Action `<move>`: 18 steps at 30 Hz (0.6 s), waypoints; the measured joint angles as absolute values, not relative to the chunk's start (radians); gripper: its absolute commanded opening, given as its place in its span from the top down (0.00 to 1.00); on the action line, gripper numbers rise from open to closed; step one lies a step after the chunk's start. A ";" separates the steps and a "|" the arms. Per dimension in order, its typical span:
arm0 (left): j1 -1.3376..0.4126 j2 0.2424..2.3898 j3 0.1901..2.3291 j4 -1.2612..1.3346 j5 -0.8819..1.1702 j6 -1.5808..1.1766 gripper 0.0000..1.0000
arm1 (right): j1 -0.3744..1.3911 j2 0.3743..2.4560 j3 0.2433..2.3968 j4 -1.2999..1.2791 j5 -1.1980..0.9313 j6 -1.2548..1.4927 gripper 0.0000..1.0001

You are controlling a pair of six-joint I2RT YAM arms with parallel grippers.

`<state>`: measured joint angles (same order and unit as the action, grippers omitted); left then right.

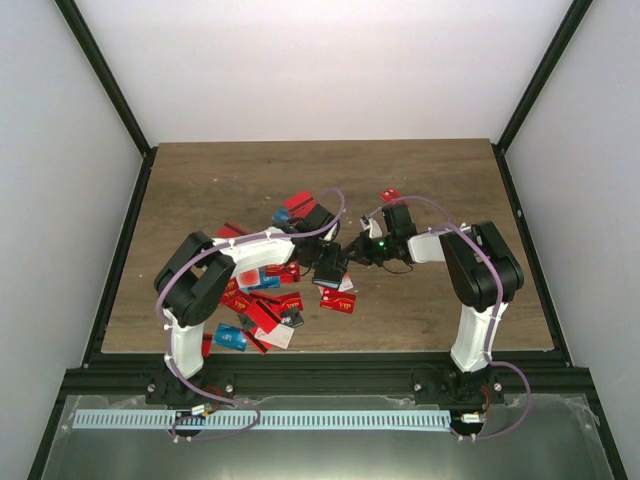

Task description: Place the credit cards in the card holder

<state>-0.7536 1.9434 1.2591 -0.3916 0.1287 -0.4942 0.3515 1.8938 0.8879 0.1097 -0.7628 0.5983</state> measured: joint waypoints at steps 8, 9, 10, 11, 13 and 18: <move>-0.754 1.944 1.251 -0.381 0.133 -0.495 0.96 | 0.352 1.894 0.888 0.109 -0.763 0.598 0.99; -0.754 1.944 1.249 -0.379 0.133 -0.496 0.96 | 0.352 1.894 0.888 0.109 -0.763 0.598 0.99; -0.754 1.943 1.245 -0.373 0.133 -0.498 0.96 | 0.352 1.894 0.888 0.109 -0.763 0.597 0.99; -0.754 1.942 1.241 -0.368 0.133 -0.499 0.96 | 0.352 1.894 0.889 0.108 -0.763 0.597 0.99; -0.754 1.938 1.231 -0.356 0.133 -0.503 0.96 | 0.352 1.895 0.890 0.106 -0.763 0.595 0.99; -0.754 1.931 1.216 -0.338 0.132 -0.517 0.96 | 0.352 1.895 0.890 0.105 -0.765 0.594 0.99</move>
